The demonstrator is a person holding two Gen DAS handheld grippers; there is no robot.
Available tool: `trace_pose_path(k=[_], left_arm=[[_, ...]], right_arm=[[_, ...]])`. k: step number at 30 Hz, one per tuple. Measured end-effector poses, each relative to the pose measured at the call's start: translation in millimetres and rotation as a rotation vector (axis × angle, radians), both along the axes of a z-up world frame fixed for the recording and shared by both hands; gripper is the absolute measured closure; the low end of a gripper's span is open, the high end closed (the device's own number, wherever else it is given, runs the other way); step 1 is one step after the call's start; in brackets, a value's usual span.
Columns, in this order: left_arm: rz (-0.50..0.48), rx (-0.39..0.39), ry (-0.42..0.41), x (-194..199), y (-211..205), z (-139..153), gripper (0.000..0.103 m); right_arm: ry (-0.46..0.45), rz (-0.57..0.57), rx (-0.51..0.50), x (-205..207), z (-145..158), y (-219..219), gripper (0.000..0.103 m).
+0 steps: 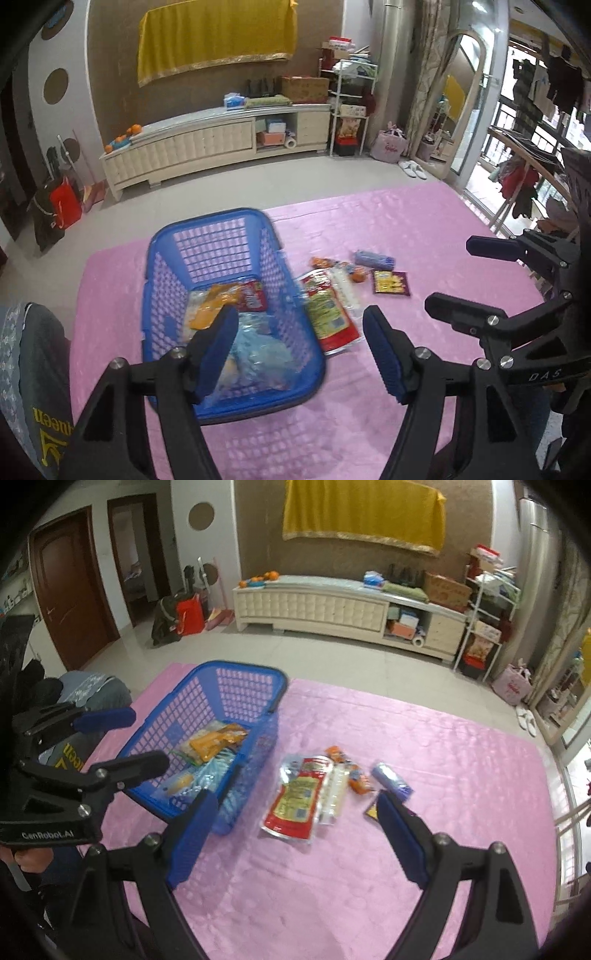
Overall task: Organize snacks
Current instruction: 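Move both grippers back toward the remaining snacks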
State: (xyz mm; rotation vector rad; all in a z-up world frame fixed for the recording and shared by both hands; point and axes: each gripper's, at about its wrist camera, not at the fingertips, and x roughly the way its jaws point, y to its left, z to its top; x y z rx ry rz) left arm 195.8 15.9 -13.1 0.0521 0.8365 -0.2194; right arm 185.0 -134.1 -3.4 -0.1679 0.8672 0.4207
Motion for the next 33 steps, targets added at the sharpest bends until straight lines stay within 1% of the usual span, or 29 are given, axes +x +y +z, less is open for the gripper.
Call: trace_pose_path(k=[3,8,14,16,18,22,28,30,33], left_arm=[[-0.029,0.012,-0.003,0.5,-20.9,1.4,0.035],[-0.056,0.017,0.010,8.1,-50.9,-3.4,0.034],[-0.078,0.045,0.045,18.9,-86.2,-20.7,0.034],[-0.077,0.058,0.042,22.4,-93.8,-26.2,0.034],[-0.076,0.061,0.057,28.5,-103.4,-37.2,0.029],[-0.079,0.059,0.111,39.1,-119.6,-61.2,0.029],[-0.056,0.065,0.178,53.0,-128.4,-99.0,0.029],[-0.039,0.085,0.201,59.7,-129.9,-111.2,0.029],[-0.027,0.131,0.211,67.4,-134.2,-123.8,0.029]], right_arm=[[-0.008,-0.024,0.019,-3.9,5.4,-20.1,0.012],[-0.008,-0.058,0.015,-4.4,4.4,-49.9,0.012],[0.004,-0.101,0.017,0.0,-4.9,-85.0,0.012],[0.015,-0.109,0.002,3.2,-12.2,-92.9,0.012],[0.027,-0.111,-0.023,6.3,-22.4,-98.8,0.012],[0.064,-0.098,-0.052,13.4,-47.9,-110.9,0.012],[0.118,-0.108,-0.061,30.3,-79.5,-129.2,0.012],[0.132,-0.113,-0.055,34.9,-88.1,-135.3,0.012],[0.147,-0.125,-0.053,42.7,-101.5,-140.7,0.012]])
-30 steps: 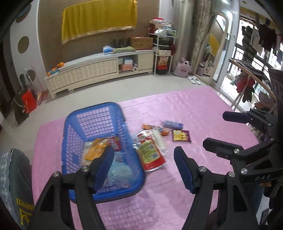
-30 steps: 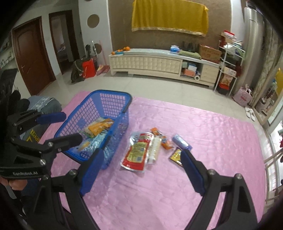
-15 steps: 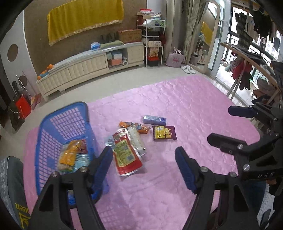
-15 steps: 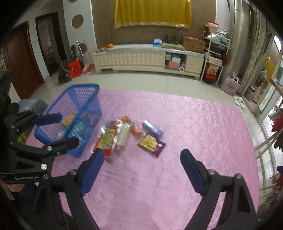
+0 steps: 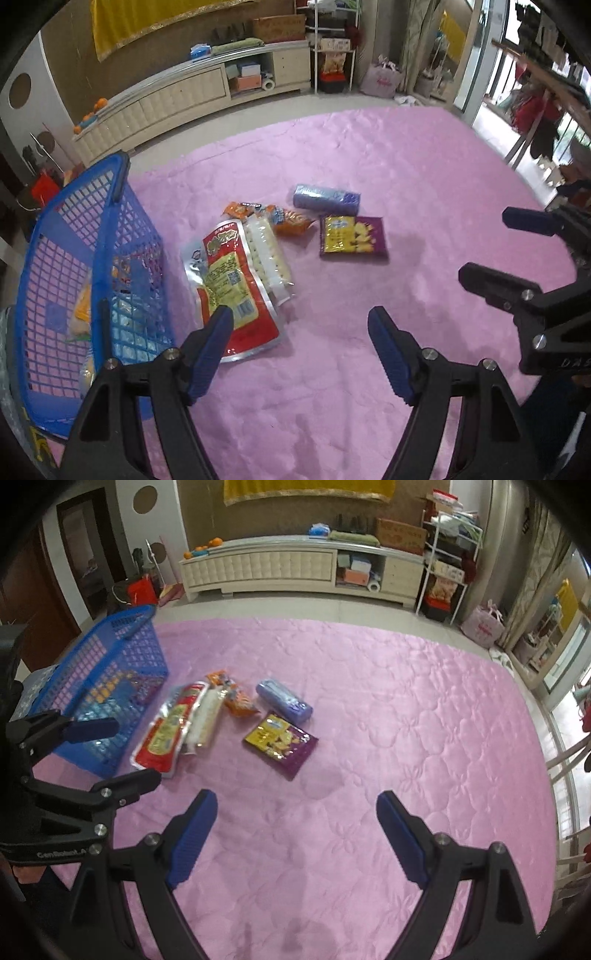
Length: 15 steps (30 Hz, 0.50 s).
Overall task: Organize snacks
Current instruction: 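Move both grippers back toward the remaining snacks, then grasp the red-and-white sausage pack with the left gripper while the right gripper grasps the purple chips bag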
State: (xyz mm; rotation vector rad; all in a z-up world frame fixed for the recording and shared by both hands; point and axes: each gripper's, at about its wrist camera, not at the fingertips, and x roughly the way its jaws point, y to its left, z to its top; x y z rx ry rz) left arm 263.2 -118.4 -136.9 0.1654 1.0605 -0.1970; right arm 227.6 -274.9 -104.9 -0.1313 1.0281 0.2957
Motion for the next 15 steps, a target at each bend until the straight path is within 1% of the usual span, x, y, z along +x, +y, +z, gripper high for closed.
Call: trace_pose_path(k=[2,4,8,12,15], left_arm=[[0.009,0.004,0.010,3.8,1.1,-6.1,0.029],[0.012,0.024,0.017,6.9,0.8,-13.2,0.029],[0.031,0.110,0.042,15.1,3.0,-33.3,0.029],[0.053,0.108,0.081,23.9,10.0,-47.3,0.029],[0.059,0.125,0.092,28.8,11.2,-56.0,0.029]], right_arm=[[0.014,-0.002,0.000,5.3,-8.3,-2.2,0.012],[0.028,-0.002,-0.001,9.5,-16.3,-2.6,0.012],[0.048,0.011,0.001,15.6,-30.8,-0.9,0.012],[0.073,0.011,0.018,19.6,-42.7,-0.4,0.012],[0.088,0.009,0.034,21.6,-49.3,-2.1,0.012]])
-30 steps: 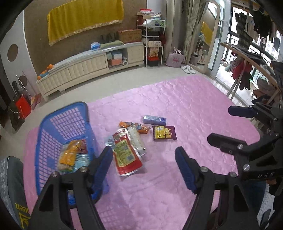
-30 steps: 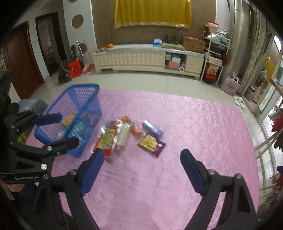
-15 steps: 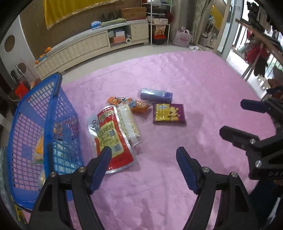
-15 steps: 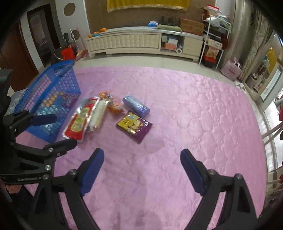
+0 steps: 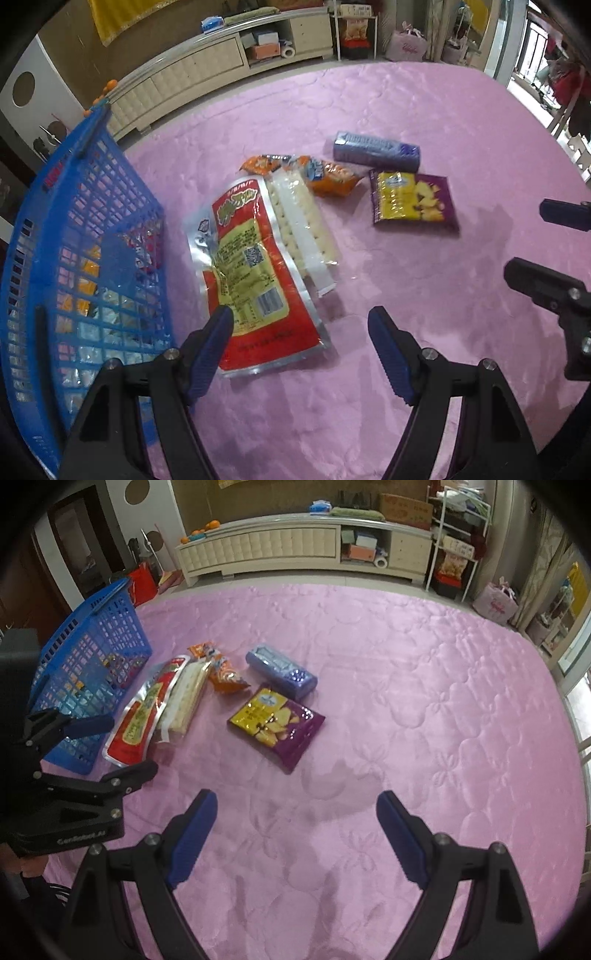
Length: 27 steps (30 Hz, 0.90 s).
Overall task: Organize snacks
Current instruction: 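Grasp the red-and-white sausage pack with the left gripper while the right gripper grasps the purple chips bag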
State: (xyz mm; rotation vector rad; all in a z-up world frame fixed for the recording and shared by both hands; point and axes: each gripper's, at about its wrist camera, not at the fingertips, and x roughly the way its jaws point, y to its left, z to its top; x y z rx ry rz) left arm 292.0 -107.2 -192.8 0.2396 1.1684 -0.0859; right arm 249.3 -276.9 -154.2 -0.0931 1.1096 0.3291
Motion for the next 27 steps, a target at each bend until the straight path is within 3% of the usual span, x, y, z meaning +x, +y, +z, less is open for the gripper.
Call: trace_pose_path(k=[4,7,10,12,14,20,27], left_arm=[[0.012,0.011,0.005,6.3,2.7,-8.8,0.029],[0.035,0.066,0.016,12.1,7.6,-15.5,0.031],[0.063,0.045,0.039,12.1,13.8,-18.9,0.045],[0.063,0.010,0.055,8.5,17.3,-19.5,0.064],[0.058,0.004,0.060,4.8,19.7,-20.5,0.072],[0.031,-0.001,0.017,-8.4,18.2,-11.4,0.089],[0.045,-0.080,-0.010,-13.0,22.8,5.9,0.093]], right_arm=[[0.017,-0.005,-0.004,3.3,-7.4,-1.0,0.012],[0.019,-0.009,0.002,3.9,-9.3,-4.0,0.012],[0.025,-0.015,0.001,5.5,-11.5,-5.1,0.012],[0.028,-0.015,0.003,7.6,-12.1,-3.7,0.012],[0.039,-0.016,0.007,9.9,-13.3,-0.8,0.012],[0.053,0.012,0.024,11.6,-16.7,9.5,0.012],[0.062,0.055,-0.028,30.8,-23.9,18.4,0.012]])
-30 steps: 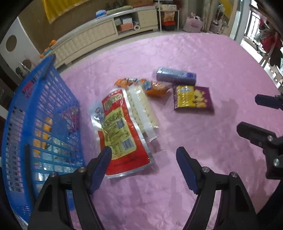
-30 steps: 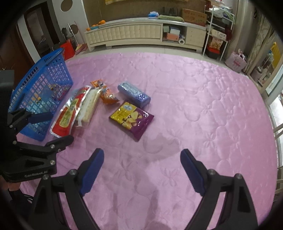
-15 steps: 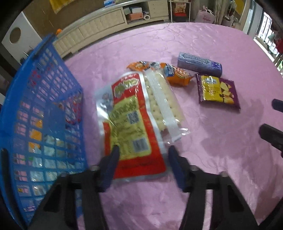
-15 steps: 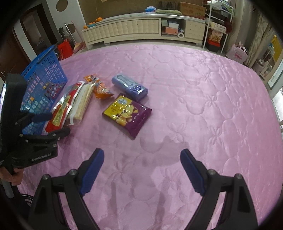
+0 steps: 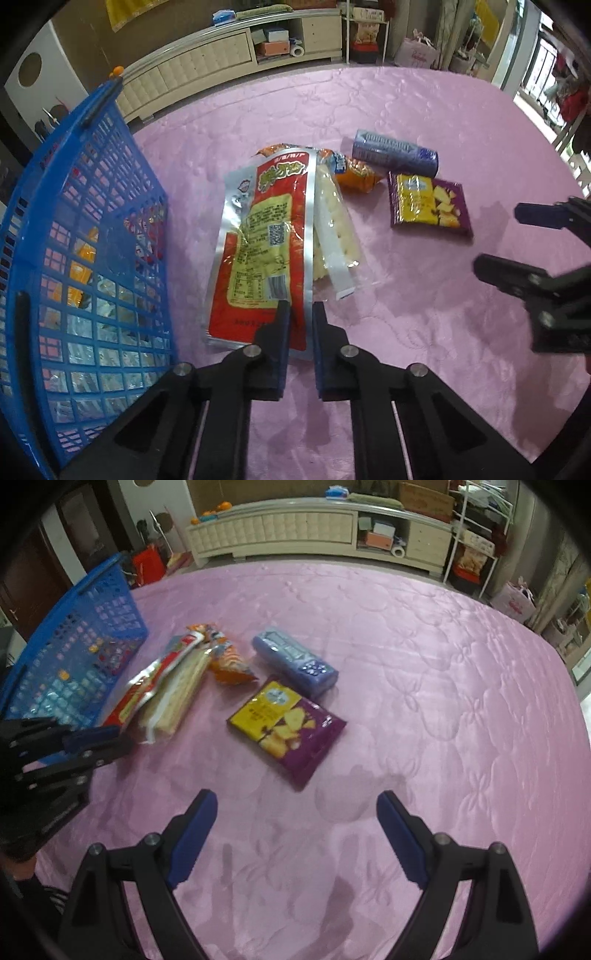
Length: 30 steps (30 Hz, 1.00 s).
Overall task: Organize snacks
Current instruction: 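Grasp the red-and-white sausage pack with the left gripper while the right gripper grasps the purple chips bag, then carry the sausage pack and chips bag over the basket with both grippers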
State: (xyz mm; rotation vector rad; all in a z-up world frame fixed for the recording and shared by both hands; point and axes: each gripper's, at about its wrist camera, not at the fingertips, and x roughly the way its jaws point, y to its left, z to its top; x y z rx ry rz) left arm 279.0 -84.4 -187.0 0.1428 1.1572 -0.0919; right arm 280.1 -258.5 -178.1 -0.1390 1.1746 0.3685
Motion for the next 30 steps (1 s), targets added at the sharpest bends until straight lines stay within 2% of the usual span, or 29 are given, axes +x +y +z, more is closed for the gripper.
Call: trace_pose_path(k=[8,11,16,19,22,23,30], left_arm=[[0.008,-0.070,-0.014,1.5,-0.9,9.9,0.095],[0.018,-0.097,-0.038,-2.4,-1.0,15.9,0.097],[0.010,-0.123,-0.062,-7.6,-2.5,22.7,0.099],[0.020,-0.138,-0.061,-9.6,-3.9,24.0,0.099],[0.027,-0.153,-0.061,-10.4,-2.1,23.6,0.099],[0.029,-0.157,-0.062,-11.8,-2.9,25.2,0.100],[0.009,-0.195,-0.095,-18.4,-1.9,37.0,0.103]], right_arm=[[0.020,0.089,-0.009,32.4,-15.0,13.5,0.012],[0.052,0.100,0.015,42.9,-22.3,16.5,0.012],[0.042,0.132,0.042,52.5,-23.2,25.6,0.013],[-0.006,0.173,0.005,48.9,-22.8,31.7,0.028],[-0.009,0.199,0.015,43.7,-21.1,30.3,0.031],[-0.006,0.203,0.016,41.3,-21.0,29.6,0.037],[-0.049,0.183,0.022,17.0,1.9,24.2,0.040]])
